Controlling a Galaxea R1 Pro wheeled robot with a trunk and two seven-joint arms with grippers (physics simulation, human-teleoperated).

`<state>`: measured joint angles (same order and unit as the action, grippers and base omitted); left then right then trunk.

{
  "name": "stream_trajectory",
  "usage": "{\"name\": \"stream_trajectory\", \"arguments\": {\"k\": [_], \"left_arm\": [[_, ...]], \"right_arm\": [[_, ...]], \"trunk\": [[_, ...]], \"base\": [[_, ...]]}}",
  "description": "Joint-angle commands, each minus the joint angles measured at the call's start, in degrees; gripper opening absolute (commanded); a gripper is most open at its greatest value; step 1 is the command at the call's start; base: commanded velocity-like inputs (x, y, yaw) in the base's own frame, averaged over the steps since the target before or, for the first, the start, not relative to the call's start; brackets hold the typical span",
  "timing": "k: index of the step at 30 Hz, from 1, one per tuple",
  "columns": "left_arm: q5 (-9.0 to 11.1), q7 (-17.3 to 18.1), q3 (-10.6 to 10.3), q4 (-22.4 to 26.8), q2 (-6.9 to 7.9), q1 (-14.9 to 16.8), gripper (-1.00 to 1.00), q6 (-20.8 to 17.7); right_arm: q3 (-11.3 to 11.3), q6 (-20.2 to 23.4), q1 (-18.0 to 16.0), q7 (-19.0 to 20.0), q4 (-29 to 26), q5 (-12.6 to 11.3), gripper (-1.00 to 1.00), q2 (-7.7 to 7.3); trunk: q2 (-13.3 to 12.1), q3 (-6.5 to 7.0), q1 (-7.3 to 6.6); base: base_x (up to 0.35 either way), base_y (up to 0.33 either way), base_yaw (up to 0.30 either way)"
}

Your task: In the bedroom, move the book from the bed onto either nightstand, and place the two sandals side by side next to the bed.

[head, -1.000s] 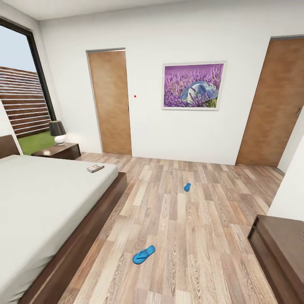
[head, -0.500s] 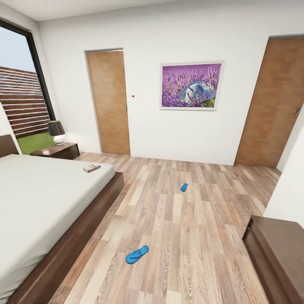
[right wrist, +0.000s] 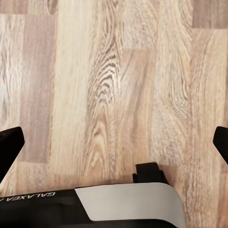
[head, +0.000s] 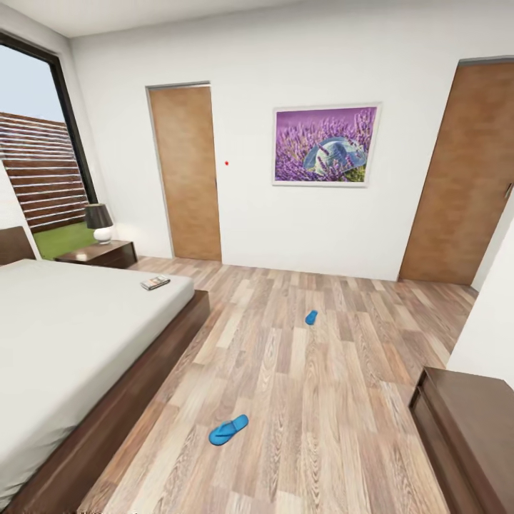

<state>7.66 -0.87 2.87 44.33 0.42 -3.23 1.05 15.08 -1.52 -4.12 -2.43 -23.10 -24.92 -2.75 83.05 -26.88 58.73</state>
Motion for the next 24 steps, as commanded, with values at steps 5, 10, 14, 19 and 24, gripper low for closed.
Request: {"name": "stream_trajectory", "arguments": {"k": [5, 10, 14, 19, 24], "left_arm": [[0.60, -0.09, -0.13, 0.00, 0.02, -0.02, 1.00, 0.10], [0.57, -0.09, -0.14, -0.22, 0.02, -0.02, 1.00, 0.10], [0.45, -0.09, -0.15, -1.82, 0.02, -0.02, 1.00, 0.10], [0.42, -0.09, -0.14, -2.21, -0.18, -0.02, 1.00, 0.10], [0.42, -0.09, -0.14, -2.23, -0.24, -0.02, 1.00, 0.10]], "right_arm": [[0.51, -0.15, -0.02, -0.29, -0.02, -0.56, 1.00, -0.06], [0.48, -0.15, -0.04, -0.26, -0.02, -0.56, 1.00, -0.06], [0.54, -0.15, -0.02, -0.28, -0.02, -0.57, 1.00, -0.06], [0.56, -0.15, -0.05, -0.26, -0.02, -0.56, 1.00, -0.06], [0.56, -0.15, -0.03, -0.28, -0.02, -0.56, 1.00, -0.06]], "trunk": [[0.03, -0.05, 0.00], [0.03, -0.10, 0.00], [0.03, -0.31, 0.00], [0.03, -0.75, 0.00], [0.03, -1.21, 0.00]], "base": [[0.000, 0.000, 0.274], [0.000, 0.000, 0.206], [0.000, 0.000, 0.037], [0.000, 0.000, 0.003], [0.000, 0.000, 0.000]]}}
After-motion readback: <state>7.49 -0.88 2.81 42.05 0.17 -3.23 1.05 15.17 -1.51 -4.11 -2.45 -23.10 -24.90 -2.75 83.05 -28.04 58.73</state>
